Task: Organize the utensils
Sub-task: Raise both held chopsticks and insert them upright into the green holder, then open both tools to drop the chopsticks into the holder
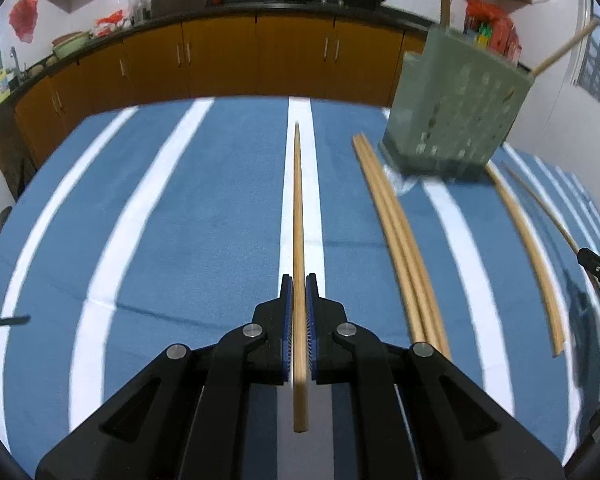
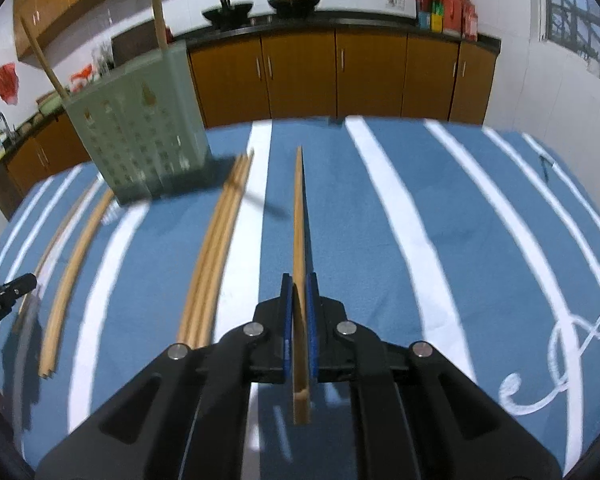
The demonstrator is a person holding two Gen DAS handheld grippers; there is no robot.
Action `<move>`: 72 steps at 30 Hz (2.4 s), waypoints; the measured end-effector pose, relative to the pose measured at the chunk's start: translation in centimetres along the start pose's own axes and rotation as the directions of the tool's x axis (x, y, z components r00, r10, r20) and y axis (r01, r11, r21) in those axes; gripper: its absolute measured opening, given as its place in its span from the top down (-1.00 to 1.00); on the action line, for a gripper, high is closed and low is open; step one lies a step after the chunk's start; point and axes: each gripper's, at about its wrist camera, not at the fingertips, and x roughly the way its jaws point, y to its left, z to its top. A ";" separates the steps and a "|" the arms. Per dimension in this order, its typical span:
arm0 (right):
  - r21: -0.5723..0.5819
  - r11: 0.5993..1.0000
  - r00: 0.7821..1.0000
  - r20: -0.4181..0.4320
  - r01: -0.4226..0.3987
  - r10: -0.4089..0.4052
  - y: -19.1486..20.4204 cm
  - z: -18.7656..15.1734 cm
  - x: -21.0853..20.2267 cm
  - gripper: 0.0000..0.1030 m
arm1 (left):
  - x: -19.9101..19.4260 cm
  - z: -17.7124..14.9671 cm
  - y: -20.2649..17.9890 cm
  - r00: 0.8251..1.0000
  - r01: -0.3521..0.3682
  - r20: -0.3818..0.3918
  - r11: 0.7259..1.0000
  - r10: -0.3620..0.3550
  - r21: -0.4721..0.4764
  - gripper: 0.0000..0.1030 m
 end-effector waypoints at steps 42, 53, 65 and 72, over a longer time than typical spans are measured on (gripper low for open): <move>-0.015 0.929 0.818 0.468 -0.370 0.333 1.3 13.4 -17.6 0.85 | -16.4 13.2 -3.0 0.876 0.217 0.417 0.970 -0.241 0.106 0.87; -0.069 0.964 0.826 0.502 -0.256 0.256 5.1 16.1 -14.7 0.85 | -15.4 15.8 -5.8 0.827 0.196 0.521 0.977 -0.212 0.086 0.87; -0.053 0.968 0.894 0.375 -0.245 0.247 6.2 16.6 -9.4 0.85 | -9.9 15.8 -7.1 0.876 0.193 0.438 0.979 -0.200 0.062 0.86; -0.053 0.968 0.896 0.369 -0.244 0.246 6.7 16.1 -9.3 0.68 | -9.8 15.5 -6.7 0.893 0.202 0.402 0.978 -0.205 0.049 0.67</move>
